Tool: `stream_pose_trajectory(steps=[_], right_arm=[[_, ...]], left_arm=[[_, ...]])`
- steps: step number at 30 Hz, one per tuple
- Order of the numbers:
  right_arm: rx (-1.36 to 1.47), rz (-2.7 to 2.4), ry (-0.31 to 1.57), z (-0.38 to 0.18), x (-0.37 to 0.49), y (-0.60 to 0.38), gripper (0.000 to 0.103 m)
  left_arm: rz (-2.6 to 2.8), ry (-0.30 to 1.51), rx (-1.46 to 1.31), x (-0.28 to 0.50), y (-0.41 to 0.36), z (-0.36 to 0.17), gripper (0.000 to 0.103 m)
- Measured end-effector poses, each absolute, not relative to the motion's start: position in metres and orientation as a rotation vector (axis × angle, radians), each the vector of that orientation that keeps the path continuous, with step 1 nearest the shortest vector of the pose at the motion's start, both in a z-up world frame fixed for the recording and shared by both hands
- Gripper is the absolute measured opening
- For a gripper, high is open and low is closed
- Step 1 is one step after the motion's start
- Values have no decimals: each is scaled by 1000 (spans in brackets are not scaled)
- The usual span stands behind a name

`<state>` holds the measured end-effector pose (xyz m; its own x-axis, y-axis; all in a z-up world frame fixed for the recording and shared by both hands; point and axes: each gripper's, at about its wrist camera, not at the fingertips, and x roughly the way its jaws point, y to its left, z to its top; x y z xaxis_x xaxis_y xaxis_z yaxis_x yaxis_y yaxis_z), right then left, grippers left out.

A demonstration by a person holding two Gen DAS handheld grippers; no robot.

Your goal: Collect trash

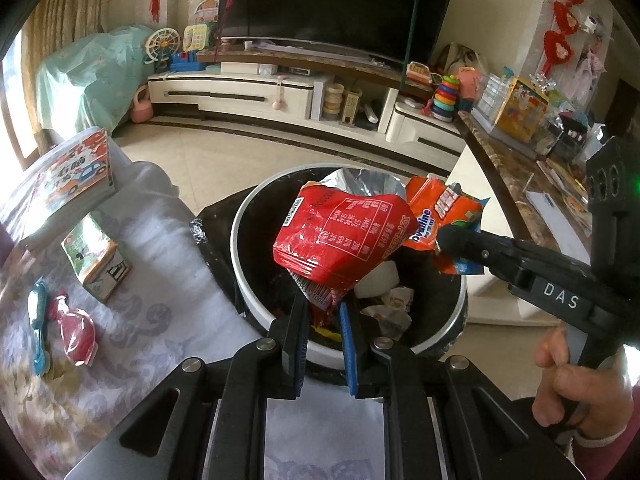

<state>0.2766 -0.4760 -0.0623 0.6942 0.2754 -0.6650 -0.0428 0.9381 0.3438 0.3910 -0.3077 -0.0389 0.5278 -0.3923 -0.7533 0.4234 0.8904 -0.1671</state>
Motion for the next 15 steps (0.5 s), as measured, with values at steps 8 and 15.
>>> stream_pose_trajectory(steps=[8, 15], right_arm=[[303, 182, 802, -64, 282, -473, 20], [295, 179, 813, -64, 287, -473, 24]], left_arm=[[-483, 900, 43, 399, -313, -42, 15], [-483, 912, 45, 403, -317, -45, 20]])
